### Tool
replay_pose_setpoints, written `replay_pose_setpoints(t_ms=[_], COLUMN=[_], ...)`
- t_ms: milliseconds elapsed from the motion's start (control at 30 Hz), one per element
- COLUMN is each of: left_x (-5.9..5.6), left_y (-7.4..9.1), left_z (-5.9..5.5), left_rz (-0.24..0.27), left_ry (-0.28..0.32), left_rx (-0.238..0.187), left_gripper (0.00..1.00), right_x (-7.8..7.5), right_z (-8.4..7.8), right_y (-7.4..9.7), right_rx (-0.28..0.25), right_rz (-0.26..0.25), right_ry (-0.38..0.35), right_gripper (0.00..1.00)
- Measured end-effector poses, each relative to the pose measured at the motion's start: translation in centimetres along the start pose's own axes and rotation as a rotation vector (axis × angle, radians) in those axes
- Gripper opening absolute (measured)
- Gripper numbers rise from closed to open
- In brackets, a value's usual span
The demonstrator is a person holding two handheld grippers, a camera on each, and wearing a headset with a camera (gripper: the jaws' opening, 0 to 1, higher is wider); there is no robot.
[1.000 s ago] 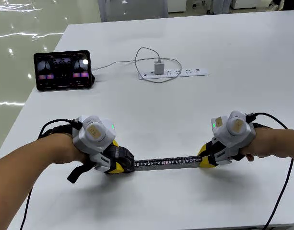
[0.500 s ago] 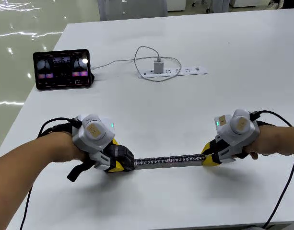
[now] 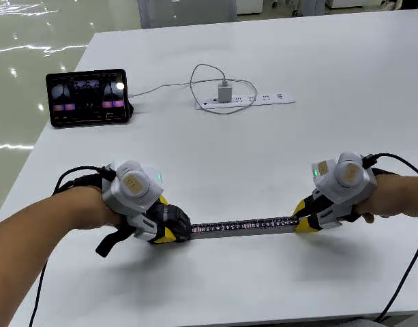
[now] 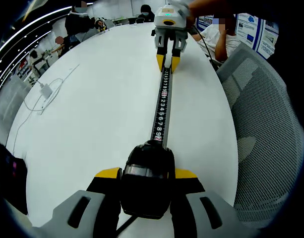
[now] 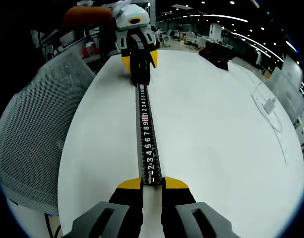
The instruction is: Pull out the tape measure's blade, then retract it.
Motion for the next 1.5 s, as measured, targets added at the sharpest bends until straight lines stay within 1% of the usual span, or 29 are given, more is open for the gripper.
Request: replay_pose_setpoints(t_ms=[533,933,1233,1300,1333,1400,1433,1500], left_x=[0.1,0.0,0.0,0.0,0.0,-0.1,-0.1,-0.1], left_y=[0.0,-0.1,-0.1,-0.1,-0.1,-0.1,-0.1,-0.1], left_z=[0.0,0.0,0.0,0.0,0.0,0.1,0.1,0.1], left_rz=[0.000,-0.001,0.000,0.001,0.001,0.004,-0.003,0.002], left_ry=[0.001,-0.001,-0.001,-0.002,-0.002,-0.011,-0.044,-0.025], left_rx=[0.000,0.003,0.000,-0.002,-0.004,0.000,0.009,0.002], left_gripper=[0.33,0.33,0.33,0.33,0.33,0.33,0.33,0.34], right_x=[0.2,0.2,0.1,0.0,0.0,0.0,0.0,0.0], right_z=[-0.3,-0.6,-0.7,-0.7,-0.7,-0.6,-0.6,-0.5], right_y=[0.7,1.0,1.1,1.1,1.1,1.1,1.0,0.9], right_rx=[0.010,0.004,0.004,0.003,0.002,0.010,0.019,0.028], right_rz=[-0.010,-0.016,-0.019,-0.019,-0.020,-0.015,-0.008,-0.003], right_ry=[-0.003,-0.015,-0.028,-0.040,-0.058,-0.044,-0.031,-0.018], right_gripper=[0.09,0.09,0.10,0.10,0.10,0.10,0.11,0.11])
Point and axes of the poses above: the centre of the closed fingertips' face, and the gripper's own axes: y roughly backward along the fingers, x roughly to its left, z roughly out of its top, the point moved 6 cm from there along y, roughly backward along the fingers, and after that the axes turned 13 degrees about -x, right-handed, at the moved point
